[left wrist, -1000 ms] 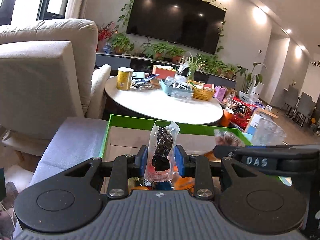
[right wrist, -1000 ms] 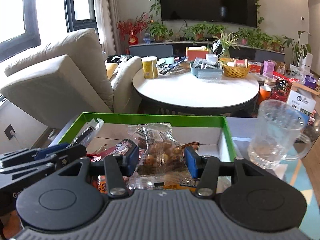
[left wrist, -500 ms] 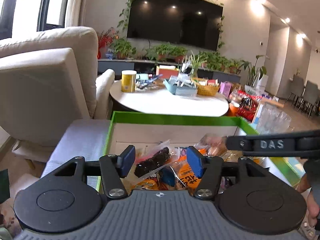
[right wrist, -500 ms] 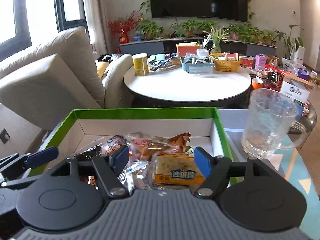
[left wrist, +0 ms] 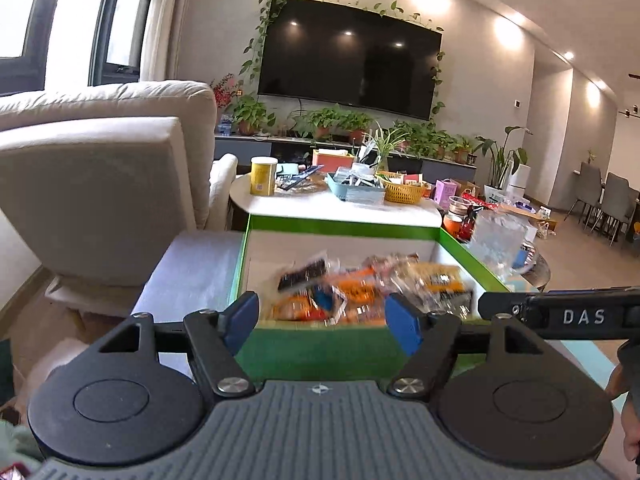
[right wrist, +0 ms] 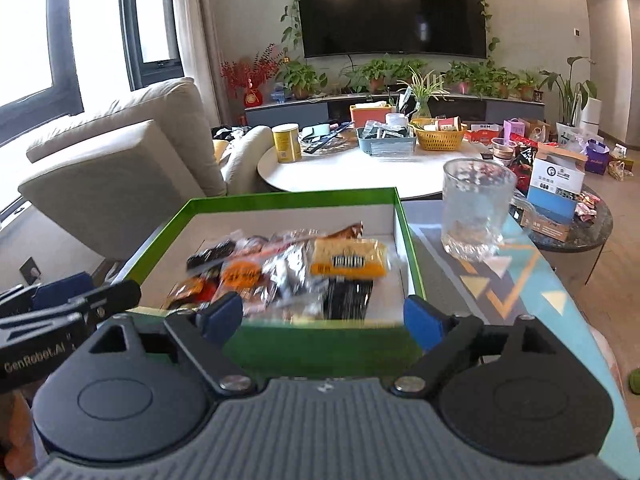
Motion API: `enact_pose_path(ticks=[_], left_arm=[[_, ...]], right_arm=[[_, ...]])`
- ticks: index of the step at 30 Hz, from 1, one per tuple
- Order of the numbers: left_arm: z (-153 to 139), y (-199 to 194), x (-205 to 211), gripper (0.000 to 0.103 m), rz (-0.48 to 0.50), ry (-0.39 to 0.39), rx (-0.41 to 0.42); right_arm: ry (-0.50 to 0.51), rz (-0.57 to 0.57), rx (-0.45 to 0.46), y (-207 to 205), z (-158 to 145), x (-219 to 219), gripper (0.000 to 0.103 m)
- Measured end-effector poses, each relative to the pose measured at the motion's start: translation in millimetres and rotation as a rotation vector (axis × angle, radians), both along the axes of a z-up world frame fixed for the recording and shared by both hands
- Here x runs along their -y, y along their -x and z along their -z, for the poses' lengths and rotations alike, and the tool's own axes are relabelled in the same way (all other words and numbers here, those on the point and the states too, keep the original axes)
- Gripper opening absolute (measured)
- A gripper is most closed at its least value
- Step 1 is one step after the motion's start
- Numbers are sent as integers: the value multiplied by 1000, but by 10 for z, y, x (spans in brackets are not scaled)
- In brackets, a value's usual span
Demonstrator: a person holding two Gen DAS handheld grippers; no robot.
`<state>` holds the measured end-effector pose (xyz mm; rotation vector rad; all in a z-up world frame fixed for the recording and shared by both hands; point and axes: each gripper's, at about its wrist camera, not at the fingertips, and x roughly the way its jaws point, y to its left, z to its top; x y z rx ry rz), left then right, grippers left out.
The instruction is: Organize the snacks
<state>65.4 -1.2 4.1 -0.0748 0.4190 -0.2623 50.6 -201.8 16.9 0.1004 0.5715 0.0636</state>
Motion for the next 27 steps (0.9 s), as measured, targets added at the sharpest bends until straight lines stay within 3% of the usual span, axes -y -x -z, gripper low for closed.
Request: enact_pose_path(ticks=[3,14,27], left_arm=[[-11,109,48,68,1,-20,-36],[-143,577,146,68,26,-54,1],[-184,741,144,68,23,-62,17]], right_arm=[[-4,3,-2,103,7,-12,53],[-12,40,4,540,-42,23,53],[-10,48,32,723,-53,41,53]])
